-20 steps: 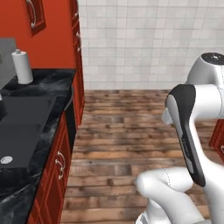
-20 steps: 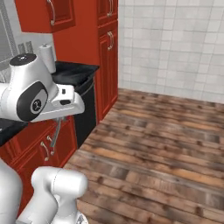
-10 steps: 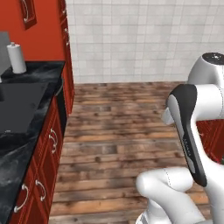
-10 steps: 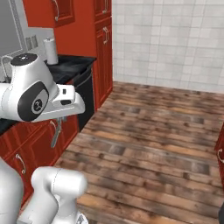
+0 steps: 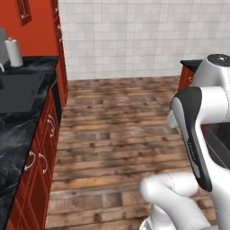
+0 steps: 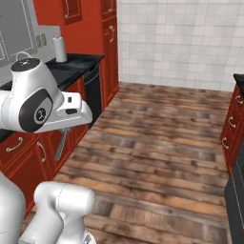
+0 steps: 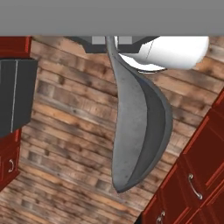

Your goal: Take the fork and place it on the left side of the plate. Then take the spoon and place it on the right side of the plate. Make sure they're directly next to the plate.

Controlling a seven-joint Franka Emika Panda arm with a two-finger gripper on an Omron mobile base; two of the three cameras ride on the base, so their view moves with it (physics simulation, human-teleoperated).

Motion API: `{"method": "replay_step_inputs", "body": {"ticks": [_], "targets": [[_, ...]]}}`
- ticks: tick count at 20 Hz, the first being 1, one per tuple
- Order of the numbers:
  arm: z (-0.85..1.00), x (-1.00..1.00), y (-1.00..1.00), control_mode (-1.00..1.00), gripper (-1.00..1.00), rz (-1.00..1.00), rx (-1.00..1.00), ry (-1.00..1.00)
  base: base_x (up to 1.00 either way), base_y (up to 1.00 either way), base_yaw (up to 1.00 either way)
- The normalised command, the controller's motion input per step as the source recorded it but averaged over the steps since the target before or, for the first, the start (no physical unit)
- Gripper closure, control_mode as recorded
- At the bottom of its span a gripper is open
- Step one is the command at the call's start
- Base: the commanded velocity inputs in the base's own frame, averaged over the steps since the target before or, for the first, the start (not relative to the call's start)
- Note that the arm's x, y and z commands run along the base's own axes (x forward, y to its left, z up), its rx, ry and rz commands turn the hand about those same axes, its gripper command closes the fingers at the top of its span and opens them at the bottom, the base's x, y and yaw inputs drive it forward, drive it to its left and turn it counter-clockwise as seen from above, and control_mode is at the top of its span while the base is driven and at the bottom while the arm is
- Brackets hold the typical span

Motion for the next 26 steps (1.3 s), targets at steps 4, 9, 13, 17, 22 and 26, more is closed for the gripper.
{"method": "replay_step_inputs", "body": {"ticks": [4, 9, 13, 17, 22, 26], "targets": [[0.0, 0.0, 0.0, 1.0, 1.0, 0.0, 0.0, 0.0, -1.0, -0.23, -0.13], [0.0, 0.0, 0.0, 1.0, 1.0, 0.0, 0.0, 0.0, -1.0, -0.26, -0.12], [0.0, 0.0, 0.0, 1.0, 1.0, 0.0, 0.0, 0.0, -1.0, -0.29, -0.12], [0.0, 0.0, 0.0, 1.0, 1.0, 0.0, 0.0, 0.0, -1.0, -0.33, -0.12], [0.0, 0.0, 0.0, 1.0, 1.0, 0.0, 0.0, 0.0, -1.0, -0.37, -0.13], [0.0, 0.0, 0.0, 1.0, 1.0, 0.0, 0.0, 0.0, -1.0, -0.4, -0.14]]}}
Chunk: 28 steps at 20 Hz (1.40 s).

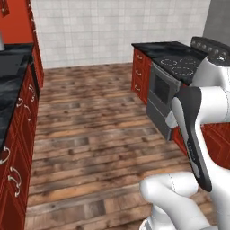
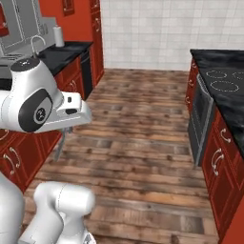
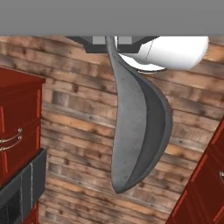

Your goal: Take the fork and place it on the left side of the plate. Then take the spoon and place it on the right side of the plate. Make sure they're directly next to the plate.

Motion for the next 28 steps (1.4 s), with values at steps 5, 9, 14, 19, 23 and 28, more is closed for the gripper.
{"method": "replay_step_inputs", "body": {"ticks": [5, 9, 14, 19, 23, 28], "targets": [[0.0, 0.0, 0.0, 1.0, 1.0, 0.0, 0.0, 0.0, -1.0, -0.49, -0.15], [0.0, 0.0, 0.0, 1.0, 1.0, 0.0, 0.0, 0.0, -0.44, -0.84, -0.07], [0.0, 0.0, 0.0, 1.0, 1.0, 0.0, 0.0, 0.0, -0.01, -1.0, 0.0], [0.0, 0.0, 0.0, 1.0, 1.0, 0.0, 0.0, 0.0, 0.0, -1.0, 0.0], [0.0, 0.0, 0.0, 1.0, 1.0, 0.0, 0.0, 0.0, 0.08, -1.0, 0.04], [0.0, 0.0, 0.0, 1.0, 1.0, 0.0, 0.0, 0.0, 0.23, -1.0, 0.1]]}}
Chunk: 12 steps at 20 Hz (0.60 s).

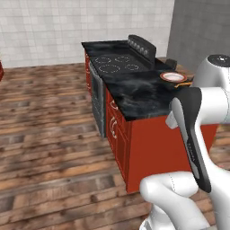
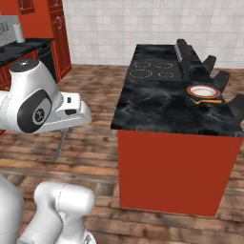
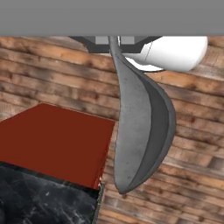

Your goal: Take the fork and place it on the left side of the plate. Then take the spoon and place it on the right side of the plate. Make sure they're directly next to the plate.

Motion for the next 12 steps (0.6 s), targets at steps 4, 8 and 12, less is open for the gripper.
{"method": "replay_step_inputs", "body": {"ticks": [4, 8, 12], "targets": [[0.0, 0.0, 0.0, 1.0, 1.0, 0.0, 0.0, 0.0, 0.3, -1.0, 0.13], [0.0, 0.0, 0.0, 1.0, 1.0, 0.0, 0.0, 0.0, 0.37, -1.0, 0.15], [0.0, 0.0, 0.0, 1.0, 1.0, 0.0, 0.0, 0.0, 0.4, -0.99, 0.19]]}}
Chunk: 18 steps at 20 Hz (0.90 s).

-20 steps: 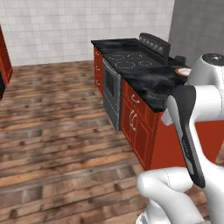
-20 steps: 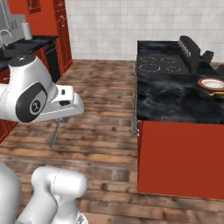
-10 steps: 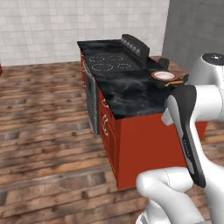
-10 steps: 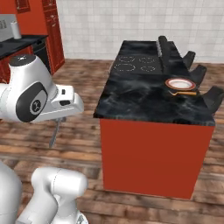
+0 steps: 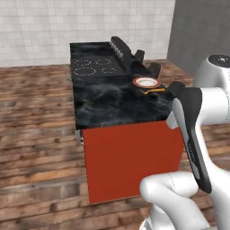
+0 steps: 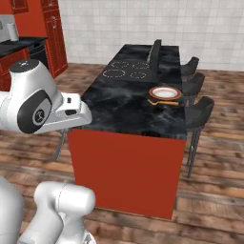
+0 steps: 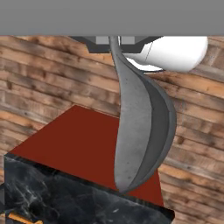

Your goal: Take the fork and place it on the left side of the plate. Then take the spoon and place it on the right side of the plate. Make sure they're directly next to the plate.

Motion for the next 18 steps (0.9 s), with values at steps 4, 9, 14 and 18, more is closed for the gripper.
{"method": "replay_step_inputs", "body": {"ticks": [4, 9, 14, 18], "targets": [[0.0, 0.0, 0.0, 1.0, 1.0, 0.0, 0.0, 0.0, 0.42, -0.9, 0.22], [0.0, 0.0, 0.0, 1.0, 1.0, 0.0, 0.0, 0.0, 0.42, -0.86, 0.24], [0.0, 0.0, 0.0, 1.0, 1.0, 0.0, 0.0, 0.0, 0.42, -0.82, 0.26], [0.0, 0.0, 0.0, 1.0, 1.0, 0.0, 0.0, 0.0, 0.44, -0.82, 0.26]]}}
